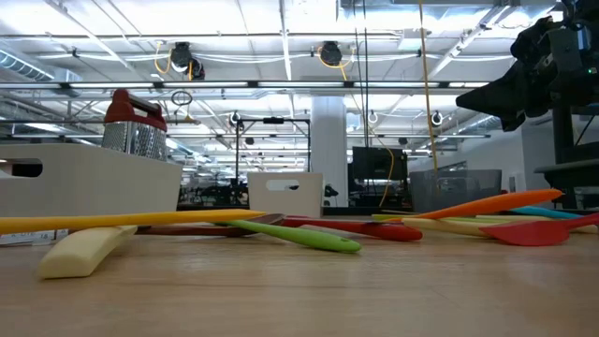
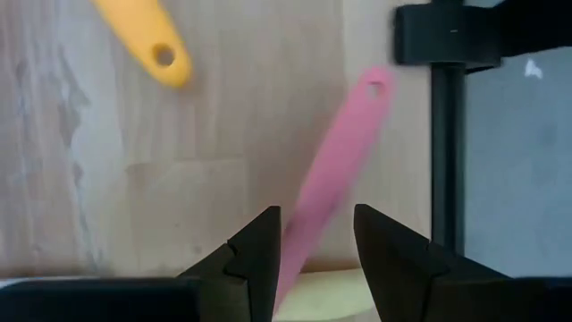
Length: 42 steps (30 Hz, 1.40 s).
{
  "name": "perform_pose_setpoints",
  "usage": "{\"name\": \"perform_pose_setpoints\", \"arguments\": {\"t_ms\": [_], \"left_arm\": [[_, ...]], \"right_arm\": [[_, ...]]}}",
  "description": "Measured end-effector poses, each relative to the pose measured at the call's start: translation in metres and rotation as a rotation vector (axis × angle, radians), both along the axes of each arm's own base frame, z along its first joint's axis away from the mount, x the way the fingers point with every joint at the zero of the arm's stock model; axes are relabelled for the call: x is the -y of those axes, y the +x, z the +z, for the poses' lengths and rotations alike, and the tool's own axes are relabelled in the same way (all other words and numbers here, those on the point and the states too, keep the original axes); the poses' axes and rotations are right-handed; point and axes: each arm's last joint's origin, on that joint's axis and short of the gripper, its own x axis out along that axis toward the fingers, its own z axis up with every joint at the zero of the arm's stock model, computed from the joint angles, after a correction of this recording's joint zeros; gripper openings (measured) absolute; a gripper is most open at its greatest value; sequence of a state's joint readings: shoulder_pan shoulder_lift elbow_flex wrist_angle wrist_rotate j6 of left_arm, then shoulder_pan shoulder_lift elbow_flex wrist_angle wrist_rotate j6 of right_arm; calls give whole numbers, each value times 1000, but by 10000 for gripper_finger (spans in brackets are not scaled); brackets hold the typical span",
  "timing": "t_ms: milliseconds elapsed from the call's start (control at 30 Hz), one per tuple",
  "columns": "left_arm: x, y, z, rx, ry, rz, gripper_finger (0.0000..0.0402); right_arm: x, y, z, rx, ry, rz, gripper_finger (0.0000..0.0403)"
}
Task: Pick & Place Kitchen Items
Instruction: Put the pink spatula into the black bin
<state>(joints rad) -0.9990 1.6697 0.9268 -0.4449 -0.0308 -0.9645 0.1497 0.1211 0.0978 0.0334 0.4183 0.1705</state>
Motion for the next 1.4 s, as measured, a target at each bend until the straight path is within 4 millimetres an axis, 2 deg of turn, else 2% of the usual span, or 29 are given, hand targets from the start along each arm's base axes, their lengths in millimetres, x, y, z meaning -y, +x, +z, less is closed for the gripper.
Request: {"name": "perform_pose_setpoints", "arguments": {"t_ms": [367,600,967,1100,1300,1400], "left_arm": [[2,-3,-4,14,36,-87,149],[2,-3,-5,53,68,-221,149],[4,0,-18,36,115,-263,148],[3,0,-18,37,117,-271,121],[-1,5,-17,22,110,-249,33],[-4,9,-17,0,88,-239,23]], "right_arm": [[0,0,0,0,0,0,4],[0,0,0,0,0,0,4],[0,0,0,1,0,0,4],[0,0,0,0,0,0,4],[0,0,0,1,0,-2,4],[0,0,0,1,0,-2,4]]}}
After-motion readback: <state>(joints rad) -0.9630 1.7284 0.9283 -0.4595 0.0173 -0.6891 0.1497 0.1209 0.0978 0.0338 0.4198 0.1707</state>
